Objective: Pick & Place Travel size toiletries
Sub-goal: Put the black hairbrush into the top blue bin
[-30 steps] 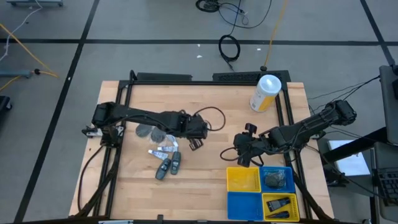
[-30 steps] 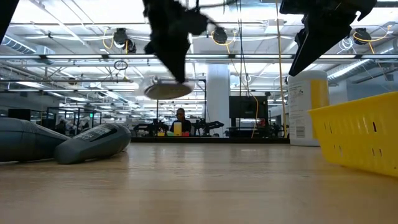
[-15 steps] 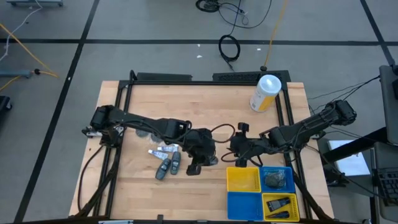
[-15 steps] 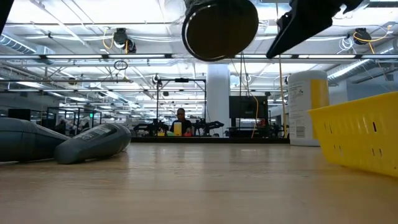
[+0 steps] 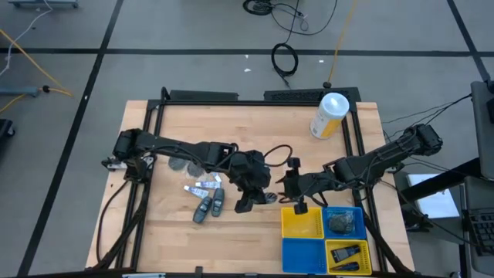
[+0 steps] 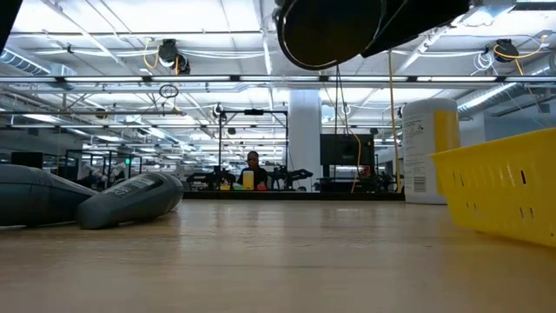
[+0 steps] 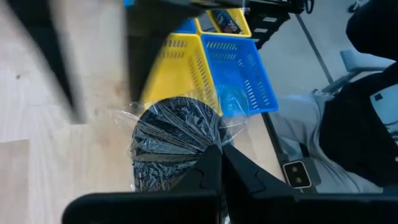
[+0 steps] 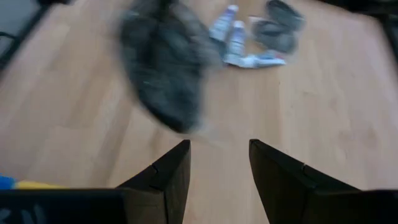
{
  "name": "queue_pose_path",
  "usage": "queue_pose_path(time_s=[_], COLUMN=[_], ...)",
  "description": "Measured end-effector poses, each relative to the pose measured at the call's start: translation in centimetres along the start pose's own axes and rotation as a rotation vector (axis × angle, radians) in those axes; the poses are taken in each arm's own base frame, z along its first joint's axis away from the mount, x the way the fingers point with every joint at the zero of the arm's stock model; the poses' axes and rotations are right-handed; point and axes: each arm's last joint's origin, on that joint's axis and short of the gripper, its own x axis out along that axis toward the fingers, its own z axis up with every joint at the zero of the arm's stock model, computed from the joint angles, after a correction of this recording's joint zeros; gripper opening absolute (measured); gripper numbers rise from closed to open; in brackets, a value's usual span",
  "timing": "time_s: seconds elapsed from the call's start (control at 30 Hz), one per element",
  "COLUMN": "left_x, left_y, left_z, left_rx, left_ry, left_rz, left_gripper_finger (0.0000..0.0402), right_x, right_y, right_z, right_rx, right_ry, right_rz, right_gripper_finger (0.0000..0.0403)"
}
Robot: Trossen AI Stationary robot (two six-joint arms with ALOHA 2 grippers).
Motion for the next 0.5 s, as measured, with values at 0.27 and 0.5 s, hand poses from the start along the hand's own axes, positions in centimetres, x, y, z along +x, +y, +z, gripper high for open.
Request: queue_pose_path(time_s=[0.27, 0.5], left_x=[-0.3, -0.3], left_y=[0.6, 0.6], left_z=[0.1, 0.1], left_rx=[-0.013, -0.019], left_ry=[-0.003, -0.004], left_rz=[0.002, 0.0], left_gripper_finger=[0.0, 0.0], right_x=[-0.2, -0.5], right_y=[0.7, 1.7], right_z=[0.2, 0.9], right_rx=[-0.054, -0.125], right_ry=[-0.022, -0.103], right_rz=[0.037, 0.062], right_gripper_finger=[0.0155, 0.0155])
